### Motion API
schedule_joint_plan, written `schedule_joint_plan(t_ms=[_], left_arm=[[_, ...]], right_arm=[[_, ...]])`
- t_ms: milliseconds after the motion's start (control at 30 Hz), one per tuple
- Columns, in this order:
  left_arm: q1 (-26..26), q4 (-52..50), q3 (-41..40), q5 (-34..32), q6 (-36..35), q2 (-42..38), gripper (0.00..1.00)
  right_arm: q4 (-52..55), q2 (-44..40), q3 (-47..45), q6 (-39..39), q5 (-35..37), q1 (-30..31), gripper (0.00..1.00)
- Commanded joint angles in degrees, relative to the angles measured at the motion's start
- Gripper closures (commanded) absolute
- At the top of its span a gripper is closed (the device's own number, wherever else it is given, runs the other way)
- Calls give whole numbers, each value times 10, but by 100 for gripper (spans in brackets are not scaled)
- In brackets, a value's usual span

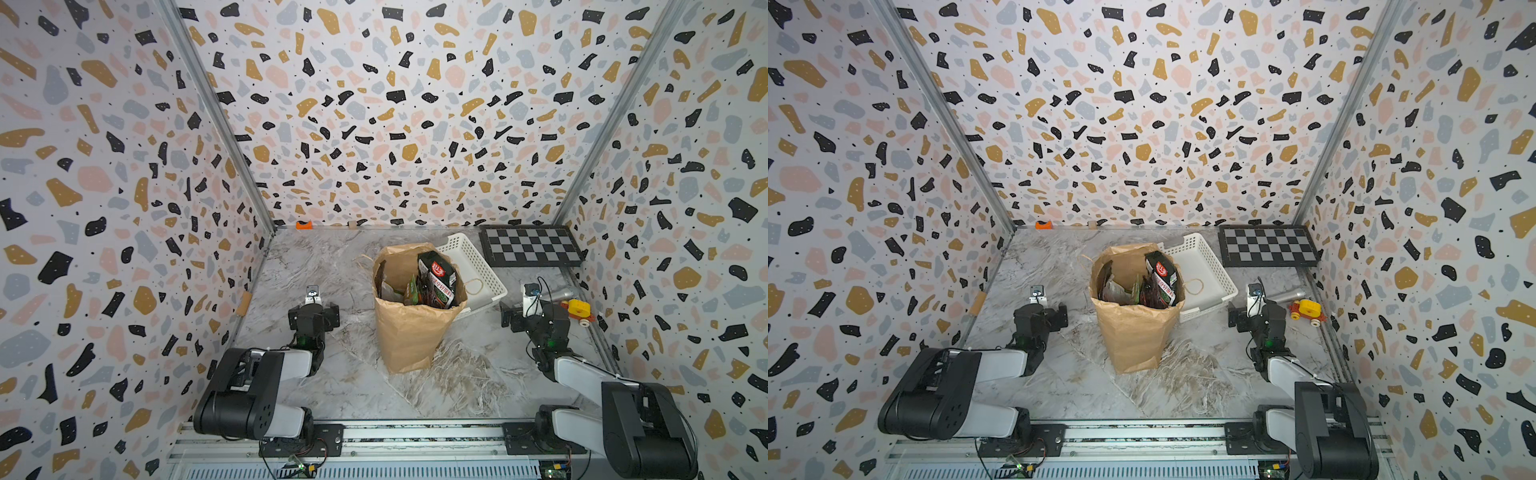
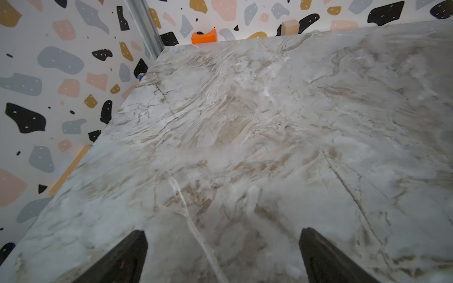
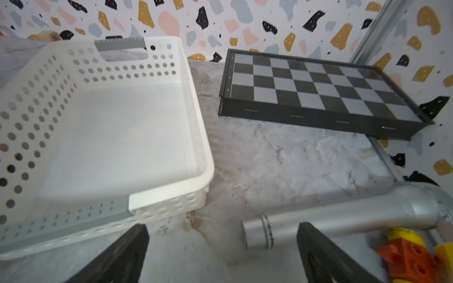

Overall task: Place the condiment packets inside the bag
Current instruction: Reset both arms

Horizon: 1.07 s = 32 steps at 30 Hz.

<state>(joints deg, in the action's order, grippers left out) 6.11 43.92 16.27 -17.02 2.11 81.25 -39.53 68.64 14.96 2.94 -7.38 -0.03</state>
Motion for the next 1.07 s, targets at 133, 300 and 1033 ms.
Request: schedule_joint_plan(t_ms=[133,300,1033], left_arm=[[-3,40,15,24,-6,-6,0],[-3,23,20,29,-9,-11,0],[-1,23,20,34,-13,-9,0]], right_arm=[[-23,19,16,4,39,0,0],[-167,120,-9,-9,44,0,0],[-99,178,55,-28,121,8,0]])
